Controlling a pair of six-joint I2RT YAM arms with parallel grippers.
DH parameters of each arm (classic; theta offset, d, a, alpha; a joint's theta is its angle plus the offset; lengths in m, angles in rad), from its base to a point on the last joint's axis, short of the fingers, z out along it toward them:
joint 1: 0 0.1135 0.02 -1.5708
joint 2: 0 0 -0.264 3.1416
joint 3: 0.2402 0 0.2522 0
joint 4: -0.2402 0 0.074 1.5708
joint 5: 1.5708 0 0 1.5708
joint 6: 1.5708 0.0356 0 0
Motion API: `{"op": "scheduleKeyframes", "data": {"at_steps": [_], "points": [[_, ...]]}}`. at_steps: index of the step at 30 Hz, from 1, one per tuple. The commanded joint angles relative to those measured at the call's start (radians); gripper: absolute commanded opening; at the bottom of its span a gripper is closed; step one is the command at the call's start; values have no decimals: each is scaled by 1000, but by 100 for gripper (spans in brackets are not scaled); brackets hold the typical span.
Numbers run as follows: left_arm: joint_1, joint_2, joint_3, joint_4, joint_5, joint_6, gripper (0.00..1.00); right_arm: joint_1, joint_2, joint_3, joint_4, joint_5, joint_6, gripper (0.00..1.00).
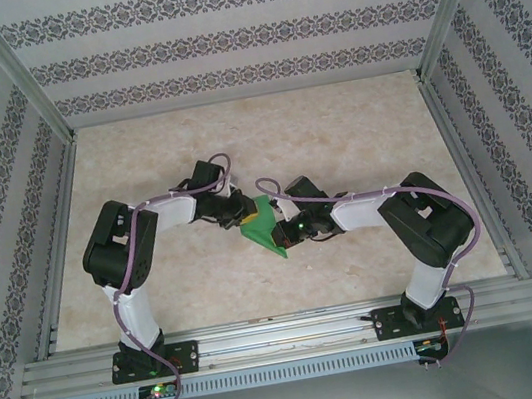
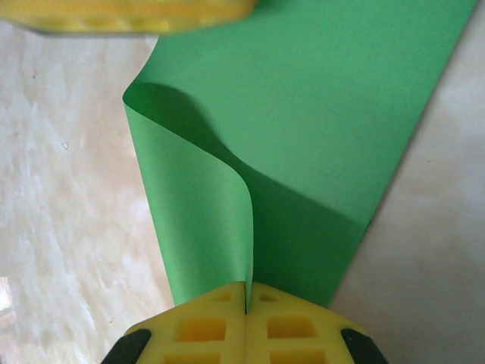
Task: Fold a paper plane with a square sheet of paper (fold left side to right side)
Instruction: Third fold the triangle at the center of the table.
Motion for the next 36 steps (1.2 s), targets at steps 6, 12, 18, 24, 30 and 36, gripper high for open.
{"op": "scheduleKeyframes", "data": {"at_steps": [6, 12, 18, 24, 30, 36], "points": [[-10, 61, 76, -65, 4, 50, 17, -9, 21, 8, -14, -10, -2, 0], [-10, 101, 74, -74, 1, 73, 16, -9, 8, 17, -11, -25, 7, 0], [-11, 130, 57, -75, -14, 83, 15, -8, -22, 17, -14, -24, 12, 0], [-11, 136, 54, -79, -25, 89, 15, -10, -30, 24, -17, -15, 17, 0], [-11, 134, 53, -84, -30, 92, 15, -12, -33, 33, -18, -19, 21, 0], [-11, 134, 52, -82, -31, 92, 15, -13, -30, 37, -36, -5, 14, 0]]}}
